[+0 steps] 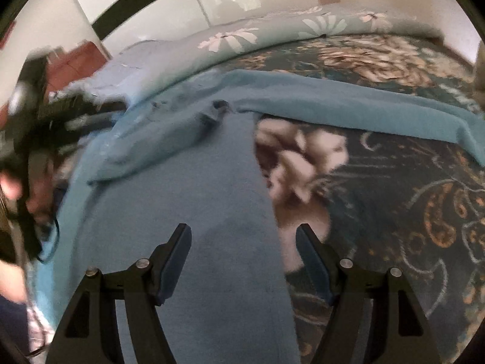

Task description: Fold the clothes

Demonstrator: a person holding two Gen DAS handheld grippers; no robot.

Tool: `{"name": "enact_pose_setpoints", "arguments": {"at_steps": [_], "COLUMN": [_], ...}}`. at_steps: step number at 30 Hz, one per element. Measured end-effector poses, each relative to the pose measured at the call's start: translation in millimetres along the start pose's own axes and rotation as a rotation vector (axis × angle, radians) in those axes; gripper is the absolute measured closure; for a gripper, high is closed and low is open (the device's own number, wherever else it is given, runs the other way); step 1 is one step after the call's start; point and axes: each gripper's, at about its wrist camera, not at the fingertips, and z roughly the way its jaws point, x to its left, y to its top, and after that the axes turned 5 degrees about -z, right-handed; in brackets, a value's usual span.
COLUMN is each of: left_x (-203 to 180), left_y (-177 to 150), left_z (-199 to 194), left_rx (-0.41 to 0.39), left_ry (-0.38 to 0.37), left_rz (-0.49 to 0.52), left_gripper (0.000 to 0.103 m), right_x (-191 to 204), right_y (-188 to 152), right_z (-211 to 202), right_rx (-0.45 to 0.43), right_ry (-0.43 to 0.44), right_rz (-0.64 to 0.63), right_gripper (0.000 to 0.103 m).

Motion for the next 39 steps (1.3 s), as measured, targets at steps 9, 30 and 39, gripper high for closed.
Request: {"name": "enact_pose_setpoints", "arguments": {"at_steps": [9,30,39], "left_x": [85.3,100.8,107.4], "left_y": [-64.0,-60.7,-60.8], "left_z": [3.7,30.3,30.1], "left_rx": [0.06,0.046,0.03], "left_ry": [0.169,0.107,0.132], "left_rz": [-0.164,-0.297,-0.341], "left_gripper": [0.038,0.038,0.038], "right_x": [-12.1,4.6,40.9], "right_y": [79.4,134.3,192.5], "right_z": [43.1,123.7,55.3], "right_rx": [0.006,0.137,-0.115], "right_ry": [0.262,0.286,0.203], "right_rz": [0.146,0.226,-0.119], "right_gripper": [0.029,0.096,0.096]}}
